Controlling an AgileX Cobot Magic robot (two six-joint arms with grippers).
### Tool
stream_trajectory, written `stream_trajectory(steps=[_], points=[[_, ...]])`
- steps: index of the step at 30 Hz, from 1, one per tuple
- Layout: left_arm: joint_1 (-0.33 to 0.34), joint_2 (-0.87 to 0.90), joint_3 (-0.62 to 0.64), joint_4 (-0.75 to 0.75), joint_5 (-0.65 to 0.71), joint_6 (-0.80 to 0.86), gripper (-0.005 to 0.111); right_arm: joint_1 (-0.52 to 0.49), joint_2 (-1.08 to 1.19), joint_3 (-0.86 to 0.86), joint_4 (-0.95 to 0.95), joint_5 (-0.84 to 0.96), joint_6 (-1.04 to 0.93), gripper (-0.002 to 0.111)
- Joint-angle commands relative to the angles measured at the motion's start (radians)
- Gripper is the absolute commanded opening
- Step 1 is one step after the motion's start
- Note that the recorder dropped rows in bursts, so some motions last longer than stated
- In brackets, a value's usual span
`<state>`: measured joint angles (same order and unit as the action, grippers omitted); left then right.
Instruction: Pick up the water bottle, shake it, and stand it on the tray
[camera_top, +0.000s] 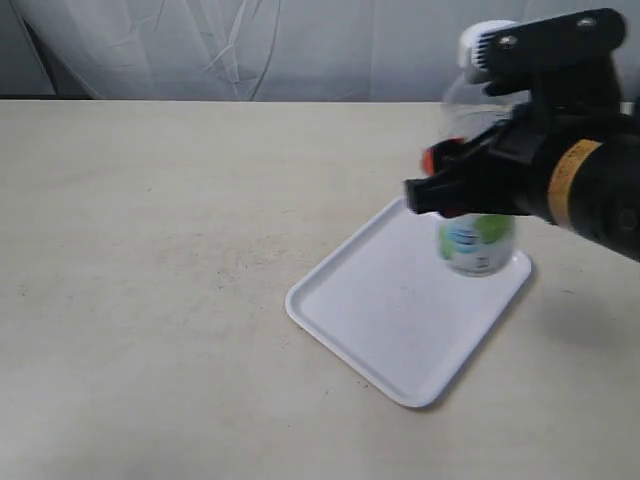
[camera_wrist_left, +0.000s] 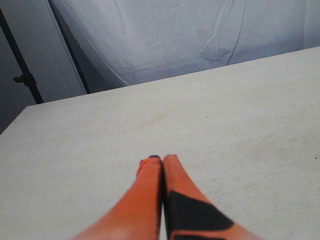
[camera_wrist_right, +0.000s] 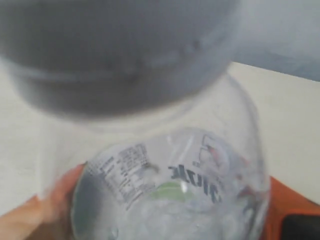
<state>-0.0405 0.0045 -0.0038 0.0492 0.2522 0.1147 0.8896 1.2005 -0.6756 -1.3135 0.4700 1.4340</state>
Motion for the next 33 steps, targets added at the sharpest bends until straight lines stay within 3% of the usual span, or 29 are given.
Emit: stream_trajectory(steps=[1,3,7,9,17,21,28,33], points=[[0.000,-0.005,0.004,-0.002,-0.013,-0.002,0.000,-0.068,0.057,-0.002,-0.324,0.066,0.397,-0.001],[0.000,-0.005,0.004,-0.002,-0.013,-0.002,0.000,-0.093,0.075,0.010,-0.431,-0.028,0.534,-0.001],[0.000,-0.005,0.004,-0.002,-0.013,-0.002,0.000,-0.094,0.131,0.010,-0.431,0.142,0.613,-0.001],[0.000,-0.005,0.004,-0.002,-0.013,-0.002,0.000,-0.099,0.140,0.007,-0.431,0.082,0.635,-0.001],[0.000,-0.005,0.004,-0.002,-0.013,-0.002,0.000,-0.101,0.153,-0.025,-0.431,-0.418,0.679,-0.001],[0.000,-0.005,0.004,-0.002,-0.013,-0.002,0.000,-0.139,0.153,-0.089,-0.431,-0.739,0.484,-0.001],[0.000,-0.005,0.004,-0.002,-0.013,-0.002,0.000,-0.322,0.153,-0.156,-0.431,-1.133,0.369,-0.001],[0.000,-0.005,0.004,-0.002,-0.013,-0.002,0.000,-0.478,0.158,-0.158,-0.356,-1.312,0.362,-0.001]])
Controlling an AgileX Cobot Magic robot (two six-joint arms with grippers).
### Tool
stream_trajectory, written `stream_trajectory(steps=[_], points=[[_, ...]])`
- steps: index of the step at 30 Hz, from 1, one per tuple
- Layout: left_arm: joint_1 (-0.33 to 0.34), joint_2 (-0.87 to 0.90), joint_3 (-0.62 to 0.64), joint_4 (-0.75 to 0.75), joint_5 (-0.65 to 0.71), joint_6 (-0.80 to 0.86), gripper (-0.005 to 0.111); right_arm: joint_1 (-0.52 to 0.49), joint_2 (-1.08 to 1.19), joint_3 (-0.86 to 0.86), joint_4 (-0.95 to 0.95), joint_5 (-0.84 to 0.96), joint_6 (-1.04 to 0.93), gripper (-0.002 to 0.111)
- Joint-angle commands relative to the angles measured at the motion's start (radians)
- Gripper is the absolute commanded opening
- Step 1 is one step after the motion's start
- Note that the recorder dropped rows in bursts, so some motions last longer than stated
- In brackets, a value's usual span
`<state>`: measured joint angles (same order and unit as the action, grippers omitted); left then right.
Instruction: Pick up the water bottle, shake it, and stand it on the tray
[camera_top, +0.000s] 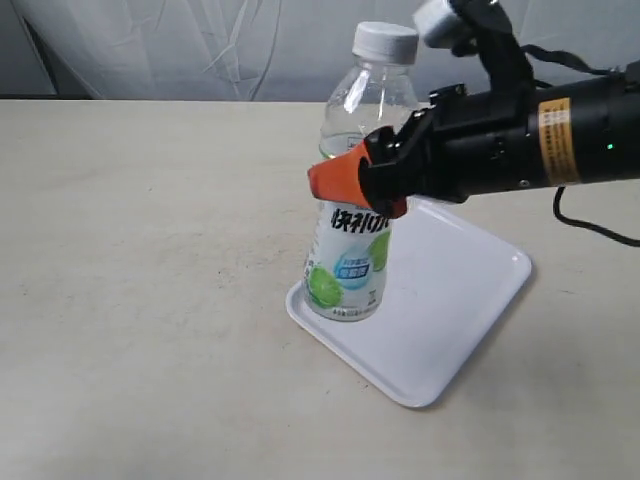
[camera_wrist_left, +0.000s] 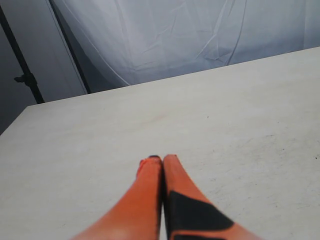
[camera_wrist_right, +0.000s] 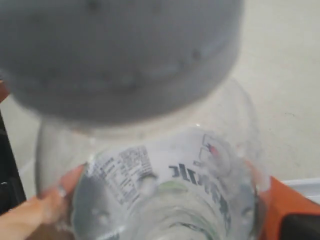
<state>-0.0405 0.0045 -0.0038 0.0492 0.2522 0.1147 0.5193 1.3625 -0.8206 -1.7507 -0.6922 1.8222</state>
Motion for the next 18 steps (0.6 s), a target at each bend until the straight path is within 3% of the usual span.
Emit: stream_trajectory(steps=[1,4,14,18], points=[[0.000,-0.005,0.004,-0.002,-0.013,-0.002,0.000,-0.136,0.005,-0.013,0.127,-0.166,-0.046,-0.001],[0.000,-0.005,0.004,-0.002,-0.013,-0.002,0.000,-0.183,0.030,-0.008,0.306,-0.163,-0.199,-0.001],[0.000,-0.005,0.004,-0.002,-0.013,-0.002,0.000,-0.179,0.044,0.276,1.124,-0.077,-1.162,-0.001],[0.000,-0.005,0.004,-0.002,-0.013,-0.002,0.000,-0.179,0.044,0.398,1.211,-0.159,-1.336,-0.001]])
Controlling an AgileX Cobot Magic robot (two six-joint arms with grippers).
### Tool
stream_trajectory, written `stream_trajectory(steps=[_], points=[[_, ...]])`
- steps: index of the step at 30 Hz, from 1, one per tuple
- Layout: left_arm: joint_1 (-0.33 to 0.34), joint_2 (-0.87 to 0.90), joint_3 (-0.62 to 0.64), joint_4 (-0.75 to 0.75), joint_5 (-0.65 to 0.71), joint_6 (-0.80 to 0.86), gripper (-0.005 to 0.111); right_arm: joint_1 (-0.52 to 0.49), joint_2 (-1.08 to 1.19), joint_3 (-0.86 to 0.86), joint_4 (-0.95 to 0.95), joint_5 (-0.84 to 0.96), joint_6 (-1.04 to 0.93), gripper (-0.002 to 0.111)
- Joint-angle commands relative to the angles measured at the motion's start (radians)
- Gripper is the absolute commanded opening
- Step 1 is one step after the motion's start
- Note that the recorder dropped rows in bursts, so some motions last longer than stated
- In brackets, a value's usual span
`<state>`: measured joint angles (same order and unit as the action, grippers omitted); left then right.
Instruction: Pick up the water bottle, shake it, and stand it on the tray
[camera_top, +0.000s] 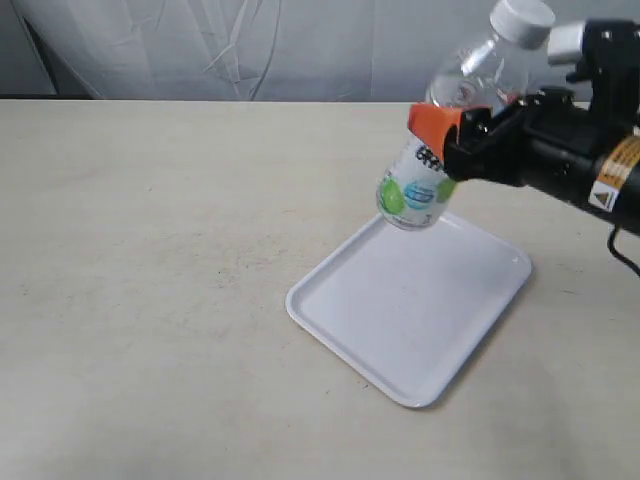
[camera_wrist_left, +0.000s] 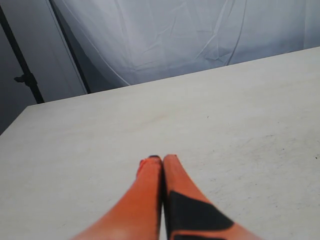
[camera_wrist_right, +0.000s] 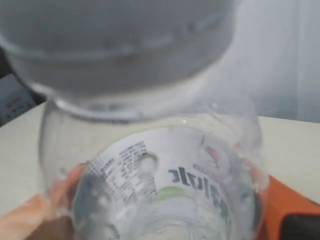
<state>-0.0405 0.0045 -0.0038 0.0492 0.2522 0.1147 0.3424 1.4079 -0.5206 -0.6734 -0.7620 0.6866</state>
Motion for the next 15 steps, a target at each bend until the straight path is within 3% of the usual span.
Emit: stream_trajectory(steps=[1,5,9,11,15], points=[[0.000,-0.005,0.004,-0.002,-0.013,-0.002,0.000,-0.002,-0.002,0.120,0.114,-0.101,-0.224,-0.001],[0.000,-0.005,0.004,-0.002,-0.013,-0.002,0.000,-0.002,0.020,0.136,0.071,-0.089,-0.291,-0.001],[0.000,-0.005,0.004,-0.002,-0.013,0.001,0.000,-0.002,0.121,0.136,0.078,-0.253,-0.330,-0.001],[0.000,-0.005,0.004,-0.002,-0.013,0.001,0.000,-0.002,0.180,0.136,0.152,-0.280,-0.364,-0.001],[0.000,-0.005,0.004,-0.002,-0.013,-0.001,0.000,-0.002,0.248,0.136,0.119,-0.307,-0.373,-0.001]])
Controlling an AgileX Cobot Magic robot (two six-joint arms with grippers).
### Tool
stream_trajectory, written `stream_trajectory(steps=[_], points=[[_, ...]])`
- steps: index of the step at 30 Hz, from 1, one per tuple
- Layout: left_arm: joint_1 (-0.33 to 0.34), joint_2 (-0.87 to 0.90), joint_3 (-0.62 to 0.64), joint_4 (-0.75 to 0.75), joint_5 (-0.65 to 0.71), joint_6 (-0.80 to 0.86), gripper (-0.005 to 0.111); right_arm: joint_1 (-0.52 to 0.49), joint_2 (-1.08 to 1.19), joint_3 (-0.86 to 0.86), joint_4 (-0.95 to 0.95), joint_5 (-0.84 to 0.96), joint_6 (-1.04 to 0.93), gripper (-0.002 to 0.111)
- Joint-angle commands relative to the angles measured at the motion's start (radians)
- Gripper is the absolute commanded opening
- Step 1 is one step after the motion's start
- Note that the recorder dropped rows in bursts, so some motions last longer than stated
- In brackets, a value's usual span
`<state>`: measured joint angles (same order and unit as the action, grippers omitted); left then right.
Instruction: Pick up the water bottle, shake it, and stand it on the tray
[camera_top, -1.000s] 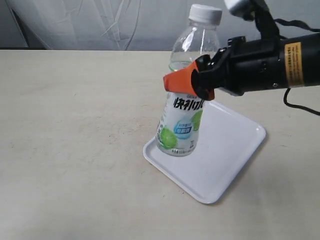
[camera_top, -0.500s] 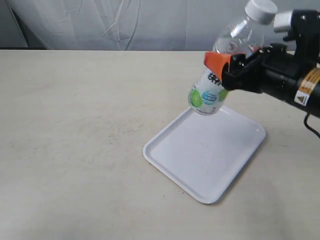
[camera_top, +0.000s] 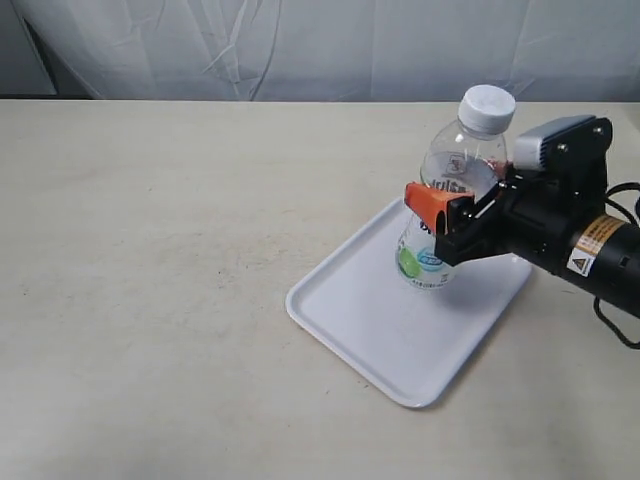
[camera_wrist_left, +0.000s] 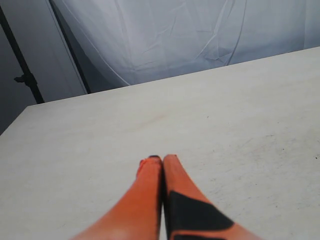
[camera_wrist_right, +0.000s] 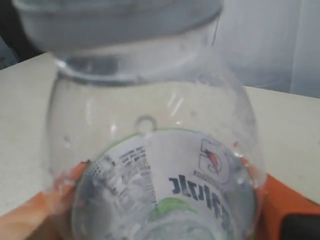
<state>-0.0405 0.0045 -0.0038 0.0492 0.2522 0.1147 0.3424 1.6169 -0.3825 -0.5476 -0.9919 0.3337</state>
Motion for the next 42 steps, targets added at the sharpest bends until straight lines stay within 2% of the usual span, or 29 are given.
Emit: stream_trajectory(steps=[1,9,11,13,18,20,21,29,42], points=[[0.000,-0.005,0.004,-0.002,-0.013,-0.001,0.000,-0.002,0.064,-0.002,-0.010,-0.071,-0.032,-0.001],[0.000,-0.005,0.004,-0.002,-0.013,-0.001,0.000,-0.002,0.112,-0.002,0.045,-0.040,-0.058,0.000],[0.000,-0.005,0.004,-0.002,-0.013,-0.001,0.000,-0.002,0.112,-0.002,0.057,-0.040,-0.058,0.008],[0.000,-0.005,0.004,-0.002,-0.013,-0.001,0.000,-0.002,0.112,-0.002,0.061,-0.040,-0.058,0.025],[0.000,-0.005,0.004,-0.002,-0.013,-0.001,0.000,-0.002,0.112,-0.002,0.082,-0.040,-0.050,0.086],[0.000,-0.005,0.004,-0.002,-0.013,-0.001,0.000,-0.002,0.112,-0.002,0.088,-0.040,-0.020,0.101],[0.000,-0.005,0.004,-0.002,-0.013,-0.001,0.000,-0.002,0.112,-0.002,0.084,-0.040,-0.008,0.105],[0.000,-0.005,0.004,-0.002,-0.013,-0.001,0.000,-0.002,0.110,-0.002,0.019,-0.026,0.063,0.104],[0.000,-0.005,0.004,-0.002,-0.013,-0.001,0.000,-0.002,0.043,-0.002,-0.035,0.149,0.131,0.104]])
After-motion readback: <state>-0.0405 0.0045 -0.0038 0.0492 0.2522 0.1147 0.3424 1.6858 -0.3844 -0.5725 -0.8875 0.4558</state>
